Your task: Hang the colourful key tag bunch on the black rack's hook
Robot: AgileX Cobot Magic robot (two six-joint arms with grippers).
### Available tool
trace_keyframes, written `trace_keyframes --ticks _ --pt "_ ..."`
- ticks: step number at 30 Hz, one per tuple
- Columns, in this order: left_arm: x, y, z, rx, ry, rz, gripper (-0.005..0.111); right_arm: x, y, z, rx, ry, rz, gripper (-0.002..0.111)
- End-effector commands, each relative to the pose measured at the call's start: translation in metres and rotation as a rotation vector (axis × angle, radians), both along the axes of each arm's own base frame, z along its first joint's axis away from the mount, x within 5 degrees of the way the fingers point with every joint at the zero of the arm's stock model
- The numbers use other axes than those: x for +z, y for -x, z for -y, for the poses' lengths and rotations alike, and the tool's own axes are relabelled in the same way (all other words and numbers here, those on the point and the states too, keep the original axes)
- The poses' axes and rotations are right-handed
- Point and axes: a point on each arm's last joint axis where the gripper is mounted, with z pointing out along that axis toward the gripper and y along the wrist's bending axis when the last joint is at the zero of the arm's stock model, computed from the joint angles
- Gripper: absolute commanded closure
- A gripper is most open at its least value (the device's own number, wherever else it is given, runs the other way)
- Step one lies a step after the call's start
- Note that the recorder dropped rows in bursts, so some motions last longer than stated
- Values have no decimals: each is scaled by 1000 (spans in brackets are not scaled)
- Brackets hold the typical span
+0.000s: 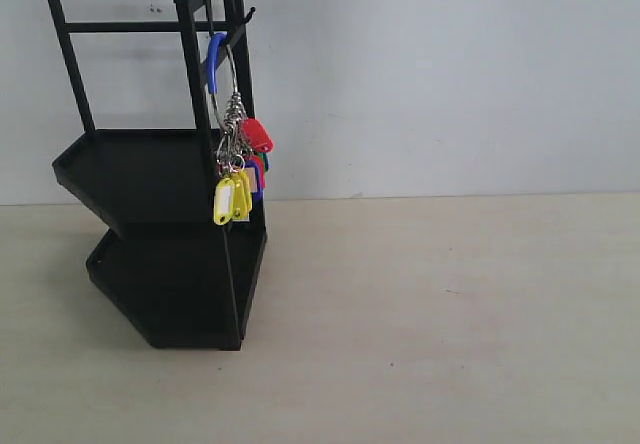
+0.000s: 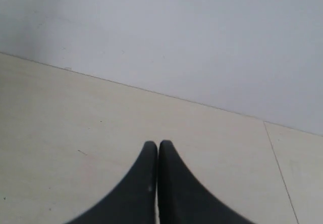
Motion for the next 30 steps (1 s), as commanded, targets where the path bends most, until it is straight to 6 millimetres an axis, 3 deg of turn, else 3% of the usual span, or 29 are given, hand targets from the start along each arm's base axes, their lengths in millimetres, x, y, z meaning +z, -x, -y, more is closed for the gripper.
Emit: trace_keyframes --ticks 1,4,9,30 --pt "2 0 0 7 17 19 102 -22 19 17 -40 -40 41 108" --pt "2 0 0 7 17 19 102 -33 33 25 -68 -118 -16 108" --pt "2 0 0 7 17 19 102 -34 47 36 -117 -163 -33 108" --pt "2 0 0 7 17 19 102 -31 53 40 -107 -189 -7 108"
